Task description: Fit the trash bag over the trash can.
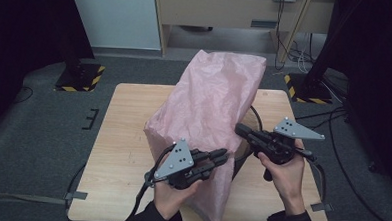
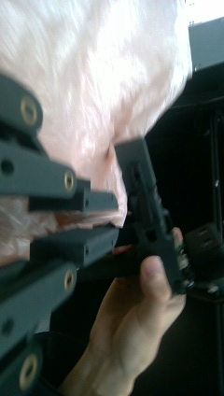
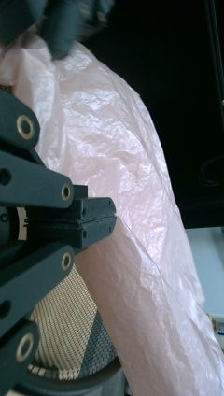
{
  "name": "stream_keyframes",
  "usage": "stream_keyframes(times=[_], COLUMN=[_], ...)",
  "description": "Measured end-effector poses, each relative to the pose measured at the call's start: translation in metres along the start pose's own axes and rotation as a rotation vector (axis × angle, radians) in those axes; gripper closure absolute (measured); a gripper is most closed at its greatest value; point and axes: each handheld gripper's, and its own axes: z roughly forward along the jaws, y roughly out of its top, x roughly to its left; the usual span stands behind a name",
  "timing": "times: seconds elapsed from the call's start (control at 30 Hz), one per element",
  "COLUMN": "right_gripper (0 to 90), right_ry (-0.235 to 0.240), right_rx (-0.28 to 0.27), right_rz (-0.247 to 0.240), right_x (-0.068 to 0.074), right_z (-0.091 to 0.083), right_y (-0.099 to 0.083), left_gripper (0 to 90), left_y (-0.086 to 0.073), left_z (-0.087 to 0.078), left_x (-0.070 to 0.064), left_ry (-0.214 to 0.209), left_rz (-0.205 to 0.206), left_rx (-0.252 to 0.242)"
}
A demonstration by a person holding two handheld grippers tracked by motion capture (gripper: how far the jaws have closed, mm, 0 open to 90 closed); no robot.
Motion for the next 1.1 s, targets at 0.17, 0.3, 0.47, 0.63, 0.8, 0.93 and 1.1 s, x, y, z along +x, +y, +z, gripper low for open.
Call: stream_keyframes(times=[0.17,0.3,0.47,0.63,0.8,0.93,1.1], right_gripper=[90.0,90.0,90.0,90.0,90.0,90.0,89.8], right_ry=[-0.010,-0.011,-0.007,0.015,0.051,0.074,0.093], right_rx=[0.004,-0.012,-0.019,-0.016,-0.009,-0.013,-0.008], right_rz=[-0.020,-0.019,-0.028,-0.032,-0.044,-0.048,-0.068], right_x=[-0.001,-0.002,0.000,0.005,0.012,0.016,0.023], right_z=[-0.004,-0.009,-0.012,-0.012,-0.011,-0.009,-0.006], right_y=[-0.004,-0.005,-0.007,-0.011,-0.016,-0.018,-0.019], left_gripper=[50.6,42.2,35.5,34.1,36.0,44.9,59.8], left_y=[0.003,0.001,-0.007,-0.011,-0.013,-0.010,-0.008], left_z=[-0.024,-0.041,-0.046,-0.041,-0.035,-0.034,-0.037], left_x=[0.015,0.034,0.056,0.067,0.073,0.080,0.092], left_ry=[0.147,0.277,0.359,0.402,0.412,0.413,0.400], left_rz=[-0.055,-0.130,-0.223,-0.237,-0.237,-0.214,-0.215], left_rx=[-0.031,-0.044,-0.057,-0.018,-0.004,0.004,0.002])
